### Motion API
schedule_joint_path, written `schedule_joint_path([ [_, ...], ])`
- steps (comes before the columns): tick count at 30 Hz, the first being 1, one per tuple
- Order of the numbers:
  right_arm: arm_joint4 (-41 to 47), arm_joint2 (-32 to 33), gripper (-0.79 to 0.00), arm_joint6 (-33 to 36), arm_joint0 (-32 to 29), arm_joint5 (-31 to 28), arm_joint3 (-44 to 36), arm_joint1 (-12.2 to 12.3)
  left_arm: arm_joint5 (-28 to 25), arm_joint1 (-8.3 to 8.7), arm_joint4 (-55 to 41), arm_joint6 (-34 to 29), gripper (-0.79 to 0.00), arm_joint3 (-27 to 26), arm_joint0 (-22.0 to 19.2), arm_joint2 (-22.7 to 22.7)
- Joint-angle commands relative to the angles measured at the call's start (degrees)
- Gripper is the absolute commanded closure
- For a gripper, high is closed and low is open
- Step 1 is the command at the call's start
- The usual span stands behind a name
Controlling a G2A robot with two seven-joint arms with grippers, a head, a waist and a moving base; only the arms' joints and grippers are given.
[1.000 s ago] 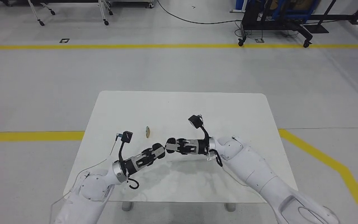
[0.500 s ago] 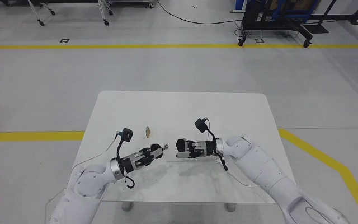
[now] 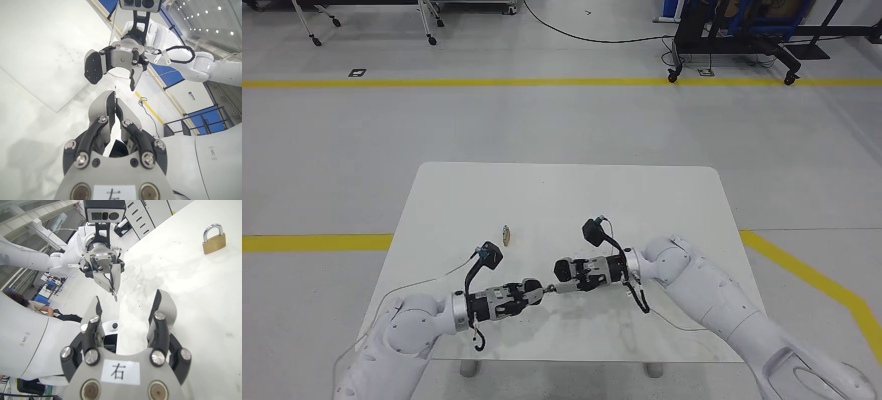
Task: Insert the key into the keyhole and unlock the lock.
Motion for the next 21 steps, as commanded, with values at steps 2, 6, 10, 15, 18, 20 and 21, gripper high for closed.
schedule_joint_path([
  [2,0.4,-0.8,-0.283,0.0,0.6,0.0,0.2,0.0,0.1,0.09,0.8,0.4,0.000,0.1,-0.2,0.6],
  [6,1.0,-1.8,-0.219,0.0,1.2,0.0,0.4,0.0,0.4,0.20,1.1,1.0,0.000,0.3,-0.4,1.2],
  [10,1.9,-2.8,-0.228,0.0,1.7,0.0,0.7,-0.1,0.6,0.36,1.2,1.5,0.000,0.4,-0.6,1.4],
  [15,2.6,-4.0,-0.237,0.0,2.3,0.0,1.0,-0.2,0.8,0.54,1.2,2.5,0.000,0.5,-0.8,1.6],
  [18,2.9,-4.6,-0.231,0.0,2.6,0.0,1.1,-0.2,0.8,0.65,1.0,3.1,0.000,0.5,-0.8,1.7],
  [20,3.0,-5.0,-0.166,0.0,2.8,0.0,1.2,-0.2,0.8,0.73,1.1,3.4,0.000,0.5,-0.9,1.7],
  [21,3.1,-5.2,-0.126,0.0,2.8,0.0,1.2,-0.2,0.9,0.77,1.2,3.5,0.000,0.5,-0.8,1.8],
])
